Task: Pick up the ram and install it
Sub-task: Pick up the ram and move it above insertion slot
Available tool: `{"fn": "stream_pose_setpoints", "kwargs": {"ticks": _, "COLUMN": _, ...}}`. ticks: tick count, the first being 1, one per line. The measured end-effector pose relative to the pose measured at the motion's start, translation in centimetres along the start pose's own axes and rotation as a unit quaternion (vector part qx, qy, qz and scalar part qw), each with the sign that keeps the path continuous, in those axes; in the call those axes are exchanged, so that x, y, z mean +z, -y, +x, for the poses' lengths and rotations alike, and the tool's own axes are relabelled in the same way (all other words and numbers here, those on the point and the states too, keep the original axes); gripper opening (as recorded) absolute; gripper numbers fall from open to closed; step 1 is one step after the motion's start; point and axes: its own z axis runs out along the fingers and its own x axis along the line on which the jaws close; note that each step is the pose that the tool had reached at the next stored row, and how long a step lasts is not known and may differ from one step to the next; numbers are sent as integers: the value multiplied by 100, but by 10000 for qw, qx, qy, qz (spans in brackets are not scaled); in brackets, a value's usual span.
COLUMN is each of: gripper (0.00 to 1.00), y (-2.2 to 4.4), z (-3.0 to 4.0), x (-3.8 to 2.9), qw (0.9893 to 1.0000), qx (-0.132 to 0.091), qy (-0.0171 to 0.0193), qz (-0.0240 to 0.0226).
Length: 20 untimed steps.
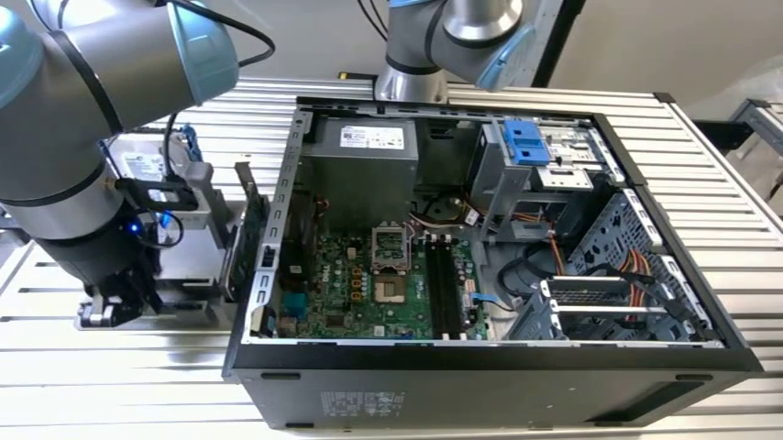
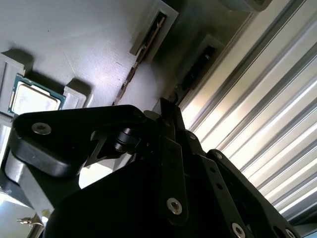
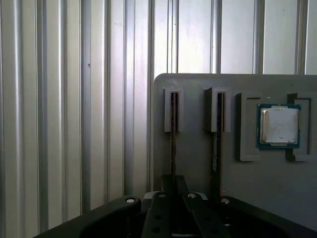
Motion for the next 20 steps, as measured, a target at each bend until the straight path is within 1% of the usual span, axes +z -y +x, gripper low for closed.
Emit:
{"fn": "stream_pose_setpoints", "kwargs": {"ticks": 5, "gripper": 0, "y": -2, "z": 0, "x": -78, "qw": 10000, "qx": 0, "qy": -1, "qz": -1}}
{"fn": "stream_pose_setpoints", "kwargs": {"ticks": 10, "gripper": 0, "y": -4, "z": 0, "x": -132, "qw": 10000, "qx": 0, "qy": -1, "qz": -1}}
{"fn": "stream_pose_setpoints", "kwargs": {"ticks": 14, "gripper": 0, "y": -4, "z": -1, "x": -144, "qw": 10000, "qx": 0, "qy": 1, "qz": 1}}
{"fn": "stream_pose_setpoints", "kwargs": {"ticks": 16, "gripper": 0, "y": -4, "z": 0, "x": -145, "qw": 10000, "qx": -1, "qy": 16, "qz": 0}}
{"fn": "stream_pose_setpoints", "kwargs": {"ticks": 20, "gripper": 0, "y": -4, "z": 0, "x": -146, "qw": 10000, "qx": -1, "qy": 18, "qz": 0}}
